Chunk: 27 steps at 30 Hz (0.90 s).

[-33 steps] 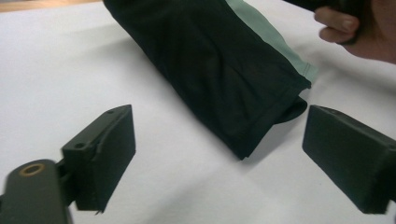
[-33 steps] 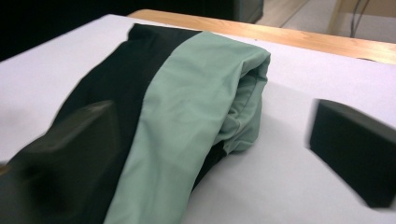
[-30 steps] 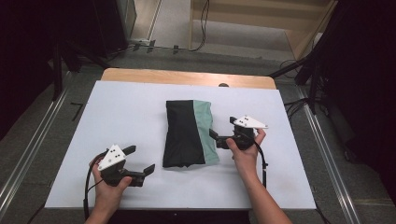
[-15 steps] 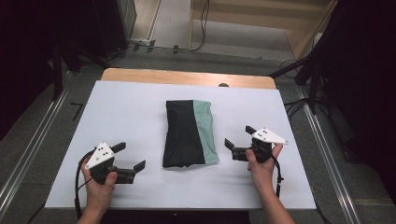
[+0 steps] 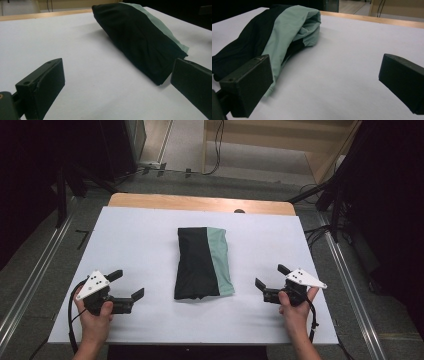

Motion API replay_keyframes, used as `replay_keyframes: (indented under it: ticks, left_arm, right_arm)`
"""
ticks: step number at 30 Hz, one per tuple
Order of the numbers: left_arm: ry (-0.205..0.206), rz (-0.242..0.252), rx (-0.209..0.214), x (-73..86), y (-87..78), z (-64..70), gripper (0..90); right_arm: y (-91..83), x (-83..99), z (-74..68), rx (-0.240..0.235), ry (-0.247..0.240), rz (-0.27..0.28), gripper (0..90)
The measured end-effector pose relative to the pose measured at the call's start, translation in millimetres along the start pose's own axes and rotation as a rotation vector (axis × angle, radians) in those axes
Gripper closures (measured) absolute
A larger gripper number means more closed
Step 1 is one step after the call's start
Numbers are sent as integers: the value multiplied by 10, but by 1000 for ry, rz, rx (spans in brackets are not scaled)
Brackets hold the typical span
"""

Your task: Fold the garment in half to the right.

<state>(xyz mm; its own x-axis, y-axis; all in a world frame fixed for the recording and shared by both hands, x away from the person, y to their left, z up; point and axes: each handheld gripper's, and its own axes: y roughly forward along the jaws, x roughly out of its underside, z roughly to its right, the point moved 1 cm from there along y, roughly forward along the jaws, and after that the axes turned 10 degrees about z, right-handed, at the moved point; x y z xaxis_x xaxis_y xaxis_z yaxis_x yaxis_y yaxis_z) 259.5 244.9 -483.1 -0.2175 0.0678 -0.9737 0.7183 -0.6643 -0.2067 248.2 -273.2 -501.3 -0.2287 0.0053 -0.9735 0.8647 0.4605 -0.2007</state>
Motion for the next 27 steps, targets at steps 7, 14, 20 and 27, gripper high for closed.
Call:
replay_keyframes:
  ticks: [7,14,20,27]
  left_arm:
    - [-11,9,-19,-1,-73,-105,0]
    - [-19,23,-35,2,-143,-191,0]
    - [-26,37,-54,8,-223,-280,0]
    - [-38,55,-84,13,-326,-395,0]
  right_arm:
    - [-188,69,109,31,9,0,0]
    - [-387,128,215,56,7,7,0]
    - [-531,189,312,81,13,10,0]
    - [-667,248,427,109,26,4,0]
